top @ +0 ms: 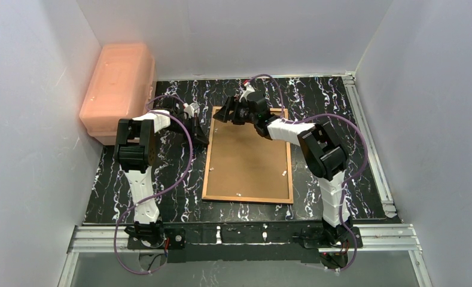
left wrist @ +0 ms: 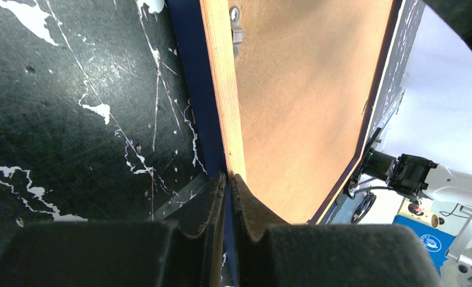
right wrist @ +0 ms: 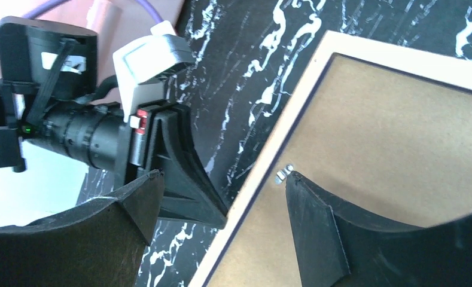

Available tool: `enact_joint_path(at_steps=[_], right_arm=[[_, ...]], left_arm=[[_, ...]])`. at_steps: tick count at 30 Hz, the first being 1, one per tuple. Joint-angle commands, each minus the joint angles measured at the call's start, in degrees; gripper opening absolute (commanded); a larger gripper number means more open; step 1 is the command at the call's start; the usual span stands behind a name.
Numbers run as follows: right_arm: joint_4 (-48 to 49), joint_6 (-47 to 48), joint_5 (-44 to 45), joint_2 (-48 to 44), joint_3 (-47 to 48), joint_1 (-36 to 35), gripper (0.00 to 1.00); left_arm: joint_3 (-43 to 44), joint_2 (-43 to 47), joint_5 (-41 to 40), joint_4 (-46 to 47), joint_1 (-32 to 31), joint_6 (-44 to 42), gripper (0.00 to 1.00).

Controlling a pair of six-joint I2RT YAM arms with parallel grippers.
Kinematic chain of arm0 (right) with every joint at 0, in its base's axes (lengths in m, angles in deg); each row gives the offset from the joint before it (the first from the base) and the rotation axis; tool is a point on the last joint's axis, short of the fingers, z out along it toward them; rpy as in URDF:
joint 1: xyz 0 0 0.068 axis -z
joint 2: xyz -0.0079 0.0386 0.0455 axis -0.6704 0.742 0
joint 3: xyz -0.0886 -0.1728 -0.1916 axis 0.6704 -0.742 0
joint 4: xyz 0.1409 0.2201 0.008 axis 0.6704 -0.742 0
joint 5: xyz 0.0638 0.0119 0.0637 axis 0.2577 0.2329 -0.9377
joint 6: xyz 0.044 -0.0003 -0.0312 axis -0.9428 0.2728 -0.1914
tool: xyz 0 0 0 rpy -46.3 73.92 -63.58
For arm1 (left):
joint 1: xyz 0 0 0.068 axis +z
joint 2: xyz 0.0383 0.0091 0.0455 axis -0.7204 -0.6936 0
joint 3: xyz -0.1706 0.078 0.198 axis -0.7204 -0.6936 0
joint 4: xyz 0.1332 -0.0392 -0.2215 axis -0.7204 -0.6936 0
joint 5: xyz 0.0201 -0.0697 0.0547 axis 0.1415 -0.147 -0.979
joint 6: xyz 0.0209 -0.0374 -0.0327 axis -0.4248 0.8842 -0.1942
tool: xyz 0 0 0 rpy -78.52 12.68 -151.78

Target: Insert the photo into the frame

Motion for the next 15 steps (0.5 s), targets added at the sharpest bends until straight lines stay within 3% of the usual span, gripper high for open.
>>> enact_joint_path(at_steps=[1,8,15], right_arm=[[-2.32,2.05,1.92,-0.52,-0.66,-0.27,0.83],[-9.68,5.79,3.38,2.37,5.83,-2.08,0.83],[-10.49,4.87,3.43,5.08,7.67,-4.05,0.84]], left_arm=[[-2.36,2.63,-0.64,-3.02,-0.85,-1.52,0.06],[-5.0,3.93,1.02,-1.89,-0.85,-1.75,0.06],[-5.73,4.27,2.65,0.72,-0.89,0.93,0.06]])
